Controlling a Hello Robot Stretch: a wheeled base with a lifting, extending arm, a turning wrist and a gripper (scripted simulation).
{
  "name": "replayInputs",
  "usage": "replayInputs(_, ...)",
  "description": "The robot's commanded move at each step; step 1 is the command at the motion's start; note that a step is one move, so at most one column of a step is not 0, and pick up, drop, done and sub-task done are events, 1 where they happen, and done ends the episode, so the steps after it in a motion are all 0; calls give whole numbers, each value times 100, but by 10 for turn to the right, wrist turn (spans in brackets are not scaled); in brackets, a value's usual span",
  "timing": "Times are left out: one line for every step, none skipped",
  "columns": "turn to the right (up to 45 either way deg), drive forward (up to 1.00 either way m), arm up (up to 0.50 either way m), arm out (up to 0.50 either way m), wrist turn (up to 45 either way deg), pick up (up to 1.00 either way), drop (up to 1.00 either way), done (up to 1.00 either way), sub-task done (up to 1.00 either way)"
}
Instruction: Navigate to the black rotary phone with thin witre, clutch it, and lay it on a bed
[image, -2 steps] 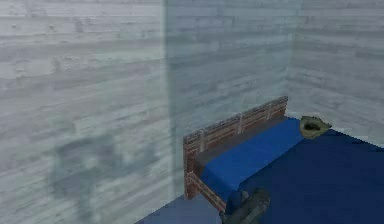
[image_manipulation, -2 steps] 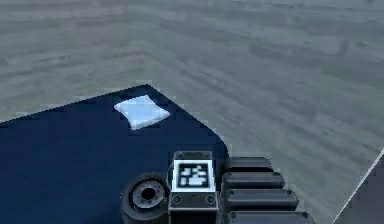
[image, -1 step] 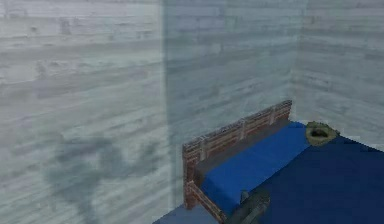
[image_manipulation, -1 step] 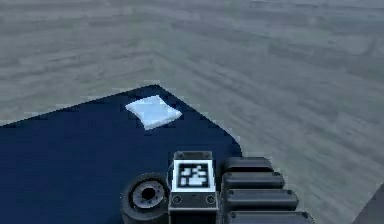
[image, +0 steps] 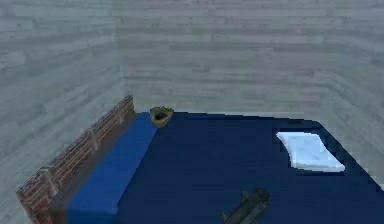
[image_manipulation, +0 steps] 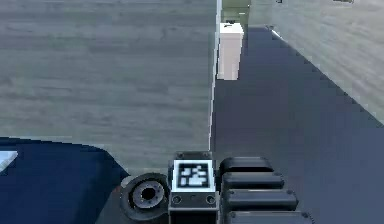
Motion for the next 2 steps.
replayInputs(450, 0, 0, 0, 0, 0, 0, 0, 0)
replayInputs(150, 0, 0, 0, 0, 0, 0, 0, 0)
